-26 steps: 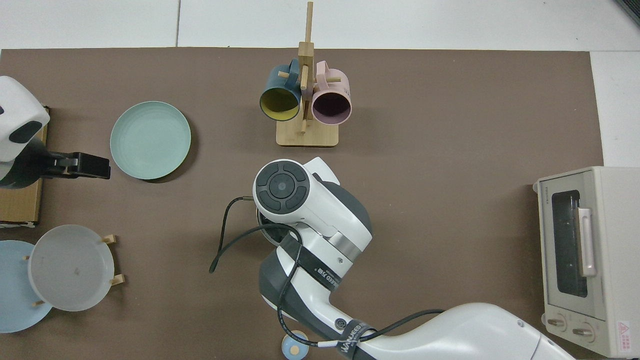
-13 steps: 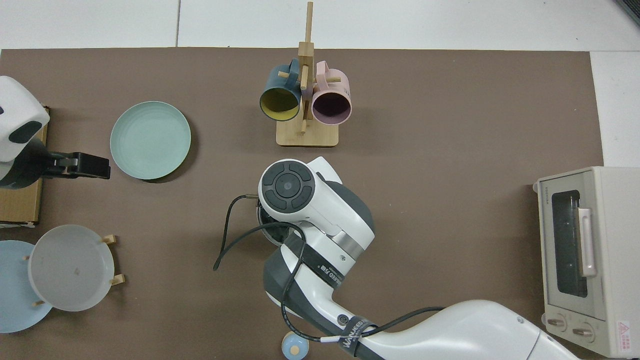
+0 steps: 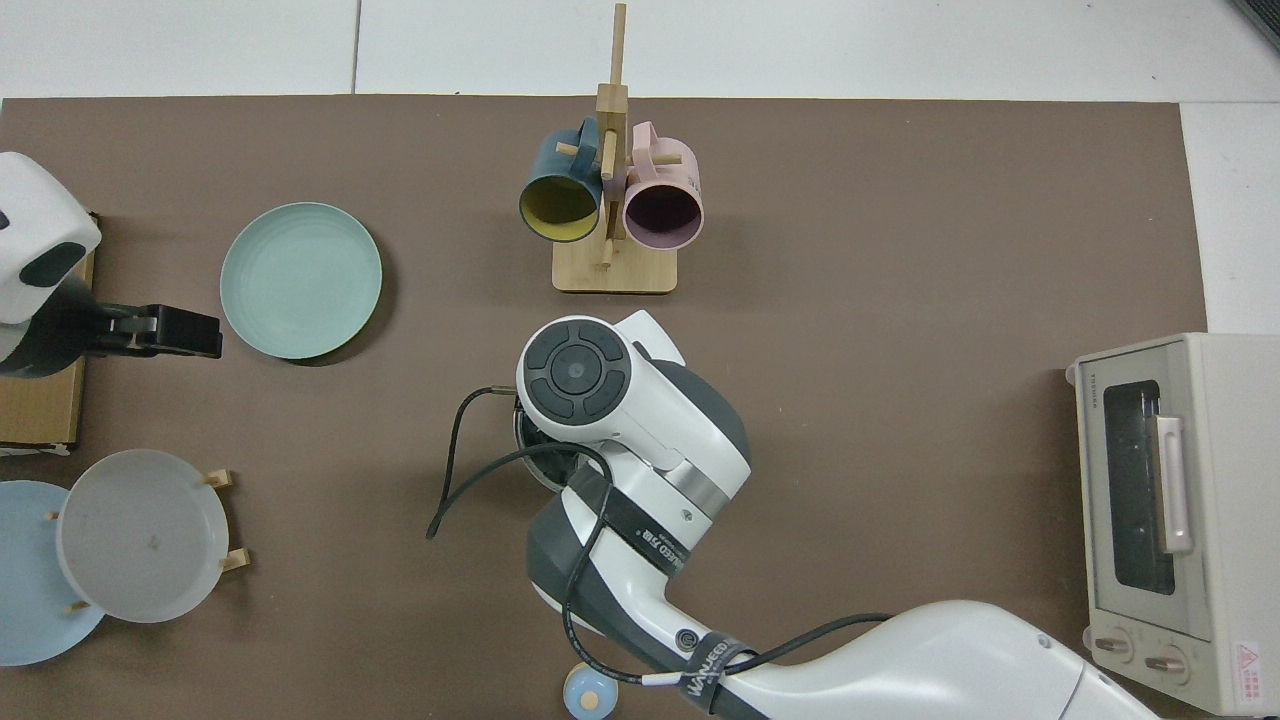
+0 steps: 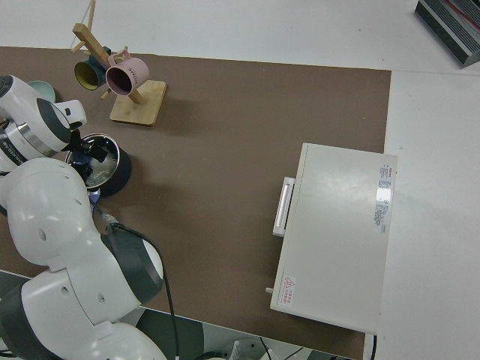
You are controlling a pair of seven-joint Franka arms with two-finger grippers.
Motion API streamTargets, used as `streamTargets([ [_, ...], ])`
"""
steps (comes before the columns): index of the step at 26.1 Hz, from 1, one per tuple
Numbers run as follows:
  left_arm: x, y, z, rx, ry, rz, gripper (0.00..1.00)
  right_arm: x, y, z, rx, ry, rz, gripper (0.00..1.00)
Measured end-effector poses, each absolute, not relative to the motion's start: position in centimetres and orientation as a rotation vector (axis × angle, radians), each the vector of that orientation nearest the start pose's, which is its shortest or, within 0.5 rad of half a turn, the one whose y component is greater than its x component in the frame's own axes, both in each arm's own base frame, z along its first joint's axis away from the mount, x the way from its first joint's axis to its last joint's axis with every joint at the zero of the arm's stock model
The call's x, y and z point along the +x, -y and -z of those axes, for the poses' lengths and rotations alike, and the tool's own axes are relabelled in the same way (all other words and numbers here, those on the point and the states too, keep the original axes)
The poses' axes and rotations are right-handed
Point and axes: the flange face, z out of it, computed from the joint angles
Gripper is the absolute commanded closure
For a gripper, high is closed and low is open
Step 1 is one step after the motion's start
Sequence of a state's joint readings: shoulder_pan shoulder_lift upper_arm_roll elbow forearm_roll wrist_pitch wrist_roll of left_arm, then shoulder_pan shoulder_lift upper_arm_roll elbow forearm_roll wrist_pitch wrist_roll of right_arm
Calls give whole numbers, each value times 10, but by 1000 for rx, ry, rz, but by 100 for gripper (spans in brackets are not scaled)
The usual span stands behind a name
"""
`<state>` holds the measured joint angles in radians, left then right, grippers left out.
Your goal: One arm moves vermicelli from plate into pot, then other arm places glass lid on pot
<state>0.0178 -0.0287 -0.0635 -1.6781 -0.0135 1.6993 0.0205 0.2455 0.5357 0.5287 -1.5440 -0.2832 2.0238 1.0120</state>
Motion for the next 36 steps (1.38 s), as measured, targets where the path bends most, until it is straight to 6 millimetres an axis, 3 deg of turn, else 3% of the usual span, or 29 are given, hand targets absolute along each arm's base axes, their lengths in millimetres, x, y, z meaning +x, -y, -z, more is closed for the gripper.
streamTargets([
  [5,555,27,-601,-3151,-103,79,0,545,-425,-388,-3126,-296,10,0],
  [11,555,28,-601,-3151,-104,80,0,551,-423,-422,-3107,-313,62,0],
  [24,555,28,-602,-3151,-105,81,0,537,-413,-494,-3101,-231,148,0],
  [28,555,28,-602,-3151,-105,81,0,538,-393,-522,-3085,-195,154,0],
  [36,555,28,-602,-3151,-105,83,0,552,-325,-563,-3105,-187,140,0],
])
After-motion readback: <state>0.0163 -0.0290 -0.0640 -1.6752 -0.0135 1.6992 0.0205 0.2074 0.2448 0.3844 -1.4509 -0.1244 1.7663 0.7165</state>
